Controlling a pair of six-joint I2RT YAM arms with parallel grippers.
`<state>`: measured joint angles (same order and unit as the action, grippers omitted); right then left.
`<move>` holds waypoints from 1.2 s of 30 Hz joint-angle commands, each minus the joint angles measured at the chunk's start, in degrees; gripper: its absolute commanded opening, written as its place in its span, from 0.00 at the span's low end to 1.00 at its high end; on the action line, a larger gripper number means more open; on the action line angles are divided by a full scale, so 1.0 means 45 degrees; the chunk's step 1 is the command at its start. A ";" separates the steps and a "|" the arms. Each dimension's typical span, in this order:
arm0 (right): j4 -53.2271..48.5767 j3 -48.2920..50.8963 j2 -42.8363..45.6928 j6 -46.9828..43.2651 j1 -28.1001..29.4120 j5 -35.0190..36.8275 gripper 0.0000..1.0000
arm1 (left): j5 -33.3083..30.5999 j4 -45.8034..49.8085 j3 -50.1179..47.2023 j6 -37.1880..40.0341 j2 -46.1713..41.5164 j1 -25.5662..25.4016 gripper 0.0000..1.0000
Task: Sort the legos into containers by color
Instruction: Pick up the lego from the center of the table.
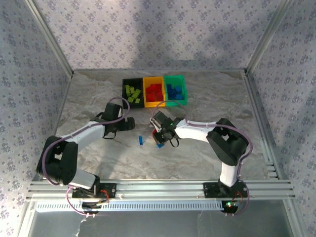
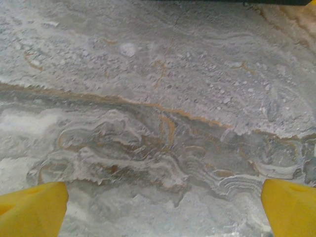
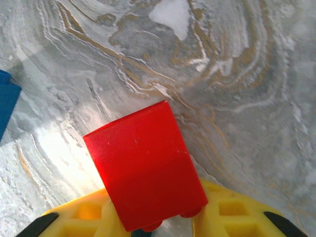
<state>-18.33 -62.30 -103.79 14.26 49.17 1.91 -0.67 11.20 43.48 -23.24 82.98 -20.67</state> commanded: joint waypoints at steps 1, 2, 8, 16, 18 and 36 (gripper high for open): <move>-0.0400 0.0341 0.0863 0.0687 0.0090 0.0639 0.33 | 0.0477 -0.0885 0.0239 0.0253 0.0293 0.0076 1.00; -0.0373 0.0405 0.0986 0.0767 0.0091 0.0700 0.33 | 0.0480 -0.0929 0.0234 0.0263 0.0352 0.0061 1.00; -0.0908 0.0203 0.1409 0.1036 0.0119 0.1170 0.33 | 0.0577 -0.1249 0.0041 0.0146 0.0334 0.0081 1.00; -0.0079 0.0275 0.1545 0.1974 -0.0166 0.0882 0.33 | 0.0796 -0.1278 0.0053 0.0009 0.0318 0.0080 1.00; -0.0134 0.0042 0.1374 0.2021 -0.0225 0.0903 0.33 | 0.0793 -0.1297 -0.0005 -0.0010 0.0259 0.0090 1.00; -0.0283 -0.2566 0.1155 0.2139 -0.1416 0.0321 0.33 | 0.0441 -0.0965 -0.0191 -0.0010 -0.0276 0.0276 1.00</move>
<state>-18.90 -69.32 -98.32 24.21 44.36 4.69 1.87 6.33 43.27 -23.16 83.72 -19.86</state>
